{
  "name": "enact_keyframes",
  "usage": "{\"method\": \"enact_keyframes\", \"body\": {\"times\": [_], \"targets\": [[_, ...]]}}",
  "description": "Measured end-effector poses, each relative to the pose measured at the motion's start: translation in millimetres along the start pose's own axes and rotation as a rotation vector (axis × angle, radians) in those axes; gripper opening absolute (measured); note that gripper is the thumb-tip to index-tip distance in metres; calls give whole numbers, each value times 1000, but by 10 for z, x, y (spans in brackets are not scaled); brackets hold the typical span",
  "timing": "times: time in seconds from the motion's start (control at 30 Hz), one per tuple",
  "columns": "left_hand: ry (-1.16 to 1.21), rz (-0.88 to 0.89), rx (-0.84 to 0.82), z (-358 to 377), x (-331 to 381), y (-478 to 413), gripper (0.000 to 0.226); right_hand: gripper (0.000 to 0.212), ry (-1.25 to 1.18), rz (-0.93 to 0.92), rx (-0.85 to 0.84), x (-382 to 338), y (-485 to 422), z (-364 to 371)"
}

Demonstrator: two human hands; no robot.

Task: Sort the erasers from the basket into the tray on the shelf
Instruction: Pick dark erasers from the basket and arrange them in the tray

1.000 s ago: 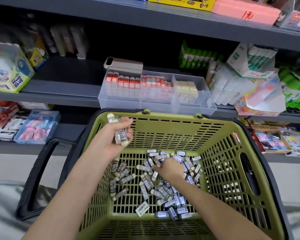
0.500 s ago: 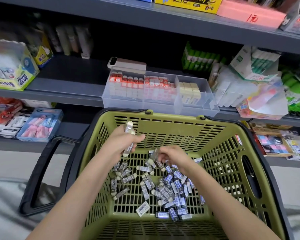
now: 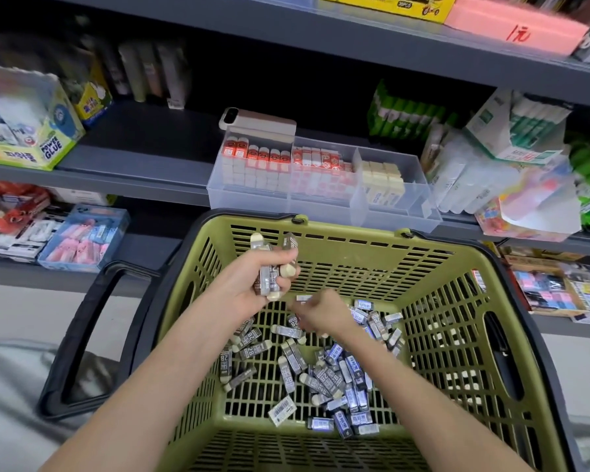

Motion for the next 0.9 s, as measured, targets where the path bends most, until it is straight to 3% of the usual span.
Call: {"method": "enact_keyframes", "body": {"times": [0.07, 0.13, 0.23, 0.4, 0.5, 0.63, 0.77, 0.9], "targets": [[21, 19, 2, -26, 40, 4, 29, 56, 448, 47, 46, 226, -3, 256], [21, 21, -5, -46, 72, 7, 28, 56, 558, 51, 89, 366, -2, 405], [34, 34, 9, -67, 93, 2, 31, 53, 479, 53, 171, 447, -22, 481], [199, 32, 5, -73, 132, -9, 27, 30, 352, -25, 257, 378, -83, 539], [281, 12, -20, -86, 159, 5, 24, 30, 349, -36, 267, 358, -120, 547], [325, 19, -59, -115, 193, 38, 27, 11, 293, -95, 244, 353, -92, 600], [315, 15, -67, -120, 212, 47, 27, 12, 289, -175, 190, 308, -98, 615], [321, 9, -78, -130, 215, 41, 23, 22, 150, -118, 90, 313, -102, 645]]}}
Point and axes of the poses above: each hand's wrist, its own y-axis away from the middle knuckle, its own z-axis out of the palm, x = y × z, the point moved 3 cm from there along -y, towards the middle knuckle, and after that the axes turned 4 degrees about x, right-handed, at the moved point
